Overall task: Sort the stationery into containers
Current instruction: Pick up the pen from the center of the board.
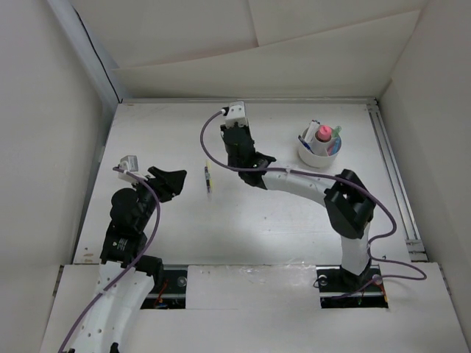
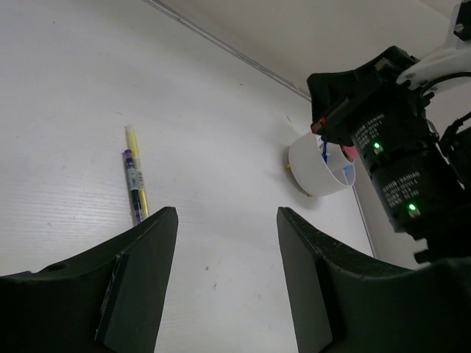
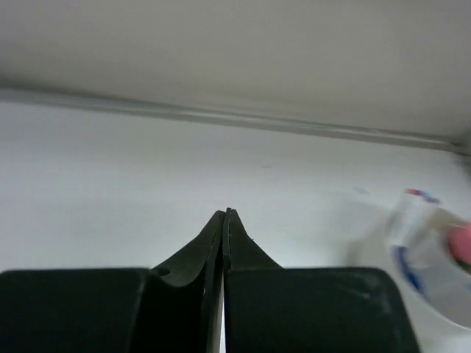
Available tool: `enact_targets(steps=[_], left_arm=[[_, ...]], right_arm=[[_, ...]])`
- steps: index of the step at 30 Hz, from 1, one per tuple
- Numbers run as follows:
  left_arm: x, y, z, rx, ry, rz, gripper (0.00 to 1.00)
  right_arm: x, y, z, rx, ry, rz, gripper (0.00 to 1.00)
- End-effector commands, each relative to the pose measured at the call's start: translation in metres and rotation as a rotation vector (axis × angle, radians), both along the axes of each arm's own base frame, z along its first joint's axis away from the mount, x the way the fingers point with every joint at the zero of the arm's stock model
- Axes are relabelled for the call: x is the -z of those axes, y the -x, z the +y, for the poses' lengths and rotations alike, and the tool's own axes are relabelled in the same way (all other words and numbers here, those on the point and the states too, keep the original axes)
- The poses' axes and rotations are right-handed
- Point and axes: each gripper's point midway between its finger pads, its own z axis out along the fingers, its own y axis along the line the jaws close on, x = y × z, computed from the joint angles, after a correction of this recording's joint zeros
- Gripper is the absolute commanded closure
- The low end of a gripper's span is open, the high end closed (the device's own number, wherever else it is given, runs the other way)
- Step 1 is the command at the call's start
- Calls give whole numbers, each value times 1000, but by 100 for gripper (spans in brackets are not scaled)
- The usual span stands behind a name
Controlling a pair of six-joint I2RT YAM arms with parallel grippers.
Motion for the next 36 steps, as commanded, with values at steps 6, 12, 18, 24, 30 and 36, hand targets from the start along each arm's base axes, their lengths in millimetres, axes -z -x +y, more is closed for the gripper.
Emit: enact_targets(steps=[6, 12, 18, 24, 30, 36], left_arm=[[-17, -4, 19, -123, 12, 8, 47], [-18, -3, 18, -112, 14, 8, 47], [-16, -1, 10, -62, 13, -6, 47], [-16, -1, 6, -44, 17, -15, 47], [-14, 0, 7, -44, 17, -15, 47], [-16, 2, 7, -44, 19, -24, 47]], right_arm=[[79, 45, 123, -580, -314, 521, 99], [124, 23, 153, -541, -257, 653, 46], [143, 12, 174, -525, -294, 690, 45], [170, 7, 171, -465, -279, 710, 52], [186, -3, 164, -425, -306, 727, 59], [191, -9, 162, -406, -324, 732, 66]])
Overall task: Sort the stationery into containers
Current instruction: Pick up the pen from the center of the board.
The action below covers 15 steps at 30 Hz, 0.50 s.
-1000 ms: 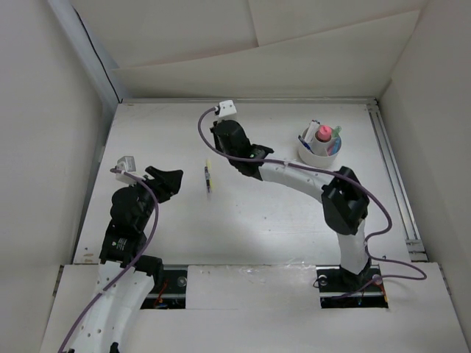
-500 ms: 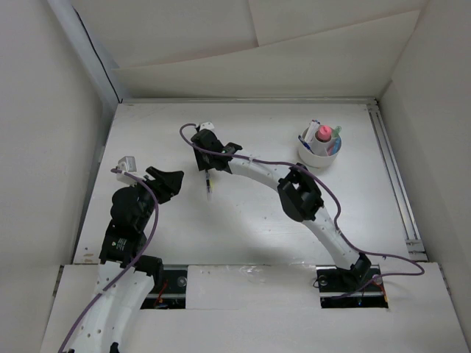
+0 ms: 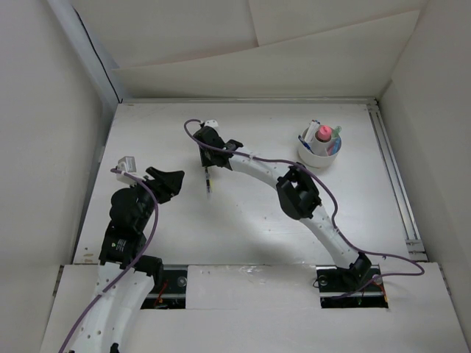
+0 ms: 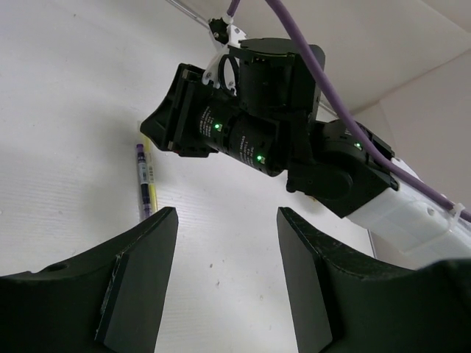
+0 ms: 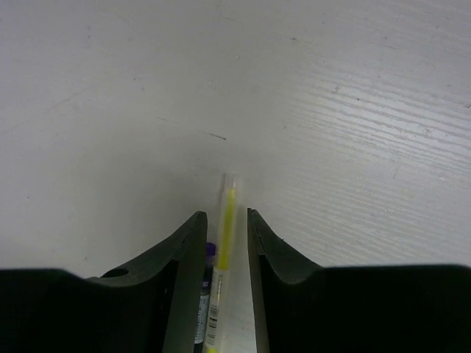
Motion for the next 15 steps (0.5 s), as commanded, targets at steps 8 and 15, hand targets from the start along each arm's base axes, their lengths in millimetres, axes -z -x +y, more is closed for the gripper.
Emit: enact_targets(steps=[8, 15], left_arm=[[-22, 2, -2, 15, 14, -80, 47], [-20, 3, -2, 15, 14, -81, 47]], right_arm=[[-4, -11, 4, 45, -36, -4, 71], [8, -11, -7, 67, -12, 16, 68]])
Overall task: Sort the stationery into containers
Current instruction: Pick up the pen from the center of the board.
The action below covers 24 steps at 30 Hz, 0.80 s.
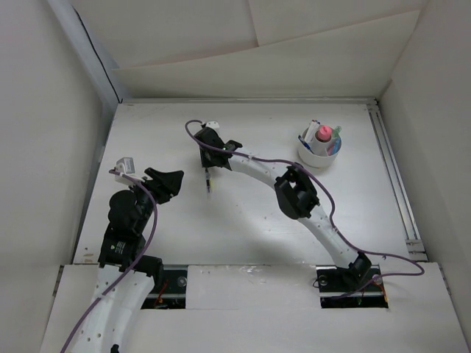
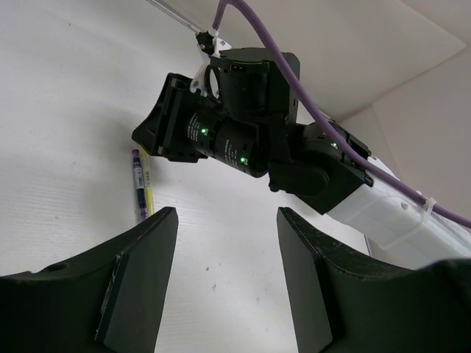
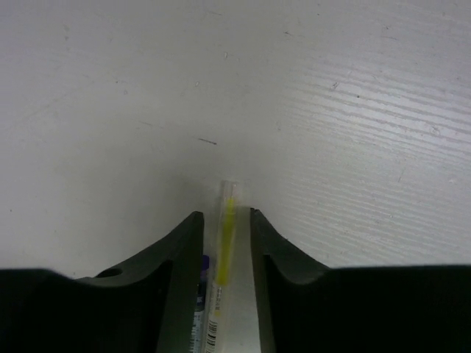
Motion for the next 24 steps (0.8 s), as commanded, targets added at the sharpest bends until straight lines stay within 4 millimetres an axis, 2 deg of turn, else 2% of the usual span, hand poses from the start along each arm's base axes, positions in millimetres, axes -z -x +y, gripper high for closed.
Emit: enact_targets(steps=[1, 2, 3, 4, 5, 6, 8, 9, 10, 12, 13, 15, 16, 17, 18, 19, 20, 21, 22, 23, 24], left_arm=[[-13, 0, -2, 12, 8, -52, 47], [-15, 0, -2, 12, 10, -61, 47], [-15, 0, -2, 12, 10, -61, 47], [-15, 0, -2, 12, 10, -61, 47], [-17, 1, -2, 12, 11, -70, 47], [-17, 1, -2, 12, 11, -70, 47], [-17, 1, -2, 12, 11, -70, 47], [-17, 1, -2, 12, 11, -70, 47], [-17, 1, -2, 12, 11, -70, 47], [-17, 1, -2, 12, 11, -70, 47], [-17, 1, -2, 12, 11, -70, 47], [-17, 1, -2, 12, 11, -70, 47], [-17, 1, -2, 12, 11, -70, 47], [-17, 1, -2, 12, 11, -70, 47], [-17, 1, -2, 12, 11, -70, 47], [-17, 1, -2, 12, 11, -70, 47], [-17, 1, -2, 12, 11, -70, 47], [-17, 1, -2, 12, 11, -70, 47], [-17, 1, -2, 12, 11, -70, 47], [-17, 1, -2, 12, 11, -70, 47], [-17, 1, -2, 12, 11, -70, 47]], right_arm=[[-3, -9, -10, 41, -2, -3, 62], [-8, -7, -12, 41, -7, -8, 57], [-3, -6, -13, 41, -3, -4, 57], [-9, -12, -18, 61, -18, -9, 61], [-5, -16, -25, 72, -11, -3, 67], [-5, -14, -27, 72, -7, 1, 77], [-10, -20, -39, 92, -7, 1, 84], [-6, -19, -43, 100, 6, 0, 88], [-16, -23, -48, 111, -10, -14, 91], [-22, -26, -57, 128, -13, -26, 96], [-30, -26, -67, 146, -11, -37, 100], [-44, -29, -74, 157, -40, -64, 100], [-57, -28, -85, 170, -52, -76, 100], [-69, -29, -84, 170, -81, -103, 100], [-79, -32, -92, 176, -89, -122, 100], [-78, -30, -105, 191, -85, -120, 100], [-112, -35, -116, 218, -115, -188, 100], [-124, -36, -126, 232, -114, -212, 100], [-133, -40, -145, 271, -111, -228, 100], [-156, -39, -161, 295, -122, -270, 100], [-169, -42, -176, 323, -120, -304, 100]])
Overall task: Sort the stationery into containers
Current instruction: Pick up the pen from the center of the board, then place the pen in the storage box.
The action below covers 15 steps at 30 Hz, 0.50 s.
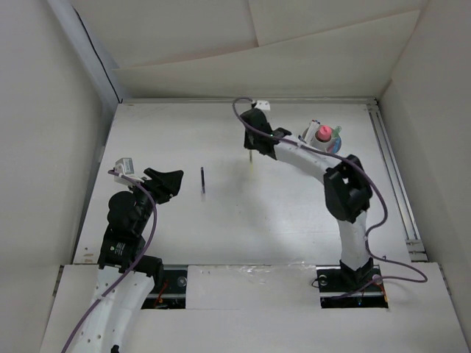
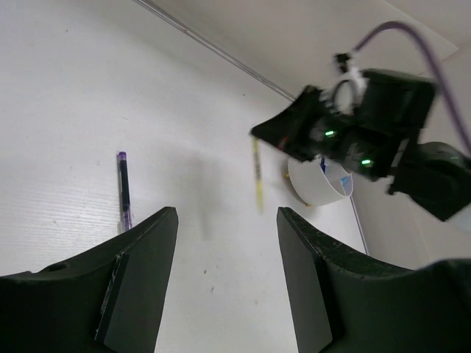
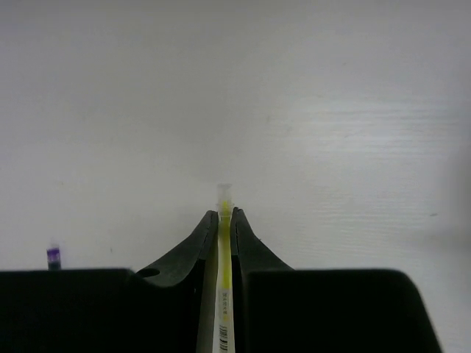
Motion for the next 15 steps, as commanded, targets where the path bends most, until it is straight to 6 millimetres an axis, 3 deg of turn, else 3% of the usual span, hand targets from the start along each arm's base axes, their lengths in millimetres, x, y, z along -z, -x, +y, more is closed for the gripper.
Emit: enact_targets(steps=[1, 2, 3, 5, 7, 8, 12, 15], left_arm=[[-8, -1, -2, 11, 6, -42, 47], [-8, -1, -2, 11, 6, -42, 47], [-8, -1, -2, 11, 6, -42, 47], [-8, -1, -2, 11, 6, -42, 47], [-11, -1, -2, 11, 8, -51, 47], [-11, -1, -2, 11, 8, -51, 47], [-11, -1, -2, 11, 8, -51, 47], [-11, -1, -2, 11, 8, -51, 47]], right_arm=[[-117, -35, -57, 168, -87, -289, 100], [-118, -35, -74, 191, -62, -299, 100], [-140, -34, -92, 227, -69, -343, 100], [-156, -42, -140, 354, -32, -396, 100], [-167, -43, -174, 452, 26, -441, 100], [-173, -42, -206, 561, 78, -471, 100], [-184, -38, -260, 747, 196, -535, 100], [-181, -38, -274, 797, 273, -564, 100]])
